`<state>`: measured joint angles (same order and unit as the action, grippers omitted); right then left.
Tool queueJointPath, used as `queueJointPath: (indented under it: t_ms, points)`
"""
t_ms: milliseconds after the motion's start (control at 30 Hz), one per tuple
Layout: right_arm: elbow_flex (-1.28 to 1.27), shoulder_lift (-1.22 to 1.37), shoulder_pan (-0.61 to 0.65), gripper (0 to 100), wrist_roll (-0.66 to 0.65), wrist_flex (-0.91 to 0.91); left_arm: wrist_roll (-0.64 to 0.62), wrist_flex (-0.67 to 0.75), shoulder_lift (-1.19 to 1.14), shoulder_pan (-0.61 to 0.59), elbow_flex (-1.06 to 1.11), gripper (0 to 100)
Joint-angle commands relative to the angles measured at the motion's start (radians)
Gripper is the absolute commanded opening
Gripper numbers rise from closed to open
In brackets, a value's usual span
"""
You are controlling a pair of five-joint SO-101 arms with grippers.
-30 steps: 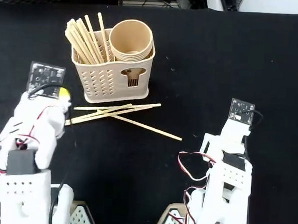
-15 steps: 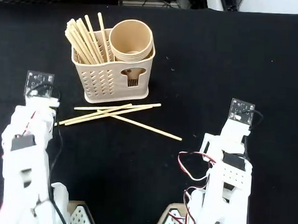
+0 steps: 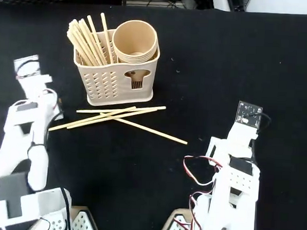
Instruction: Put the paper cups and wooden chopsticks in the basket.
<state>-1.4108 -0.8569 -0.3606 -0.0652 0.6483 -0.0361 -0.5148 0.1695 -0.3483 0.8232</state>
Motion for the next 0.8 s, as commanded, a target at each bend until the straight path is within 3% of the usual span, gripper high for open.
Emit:
queueJointPath:
  t_ms: [0, 300, 567, 767]
  points:
    - [0.002, -0.021, 0.015, 4.3, -0.012, -0.021, -0.012, 0.015, -0.025, 0.068, -0.073, 9]
    - [0.002, -0.021, 0.015, 4.3, -0.012, -0.023, -0.015, 0.021, -0.098, 0.12, -0.153, 9]
    - [0.002, -0.021, 0.015, 4.3, -0.012, -0.023, -0.238, 0.017, -0.192, 0.125, -0.191, 9]
    - [0.002, -0.021, 0.015, 4.3, -0.012, -0.023, -0.262, 0.014, -0.195, 0.127, -0.189, 9]
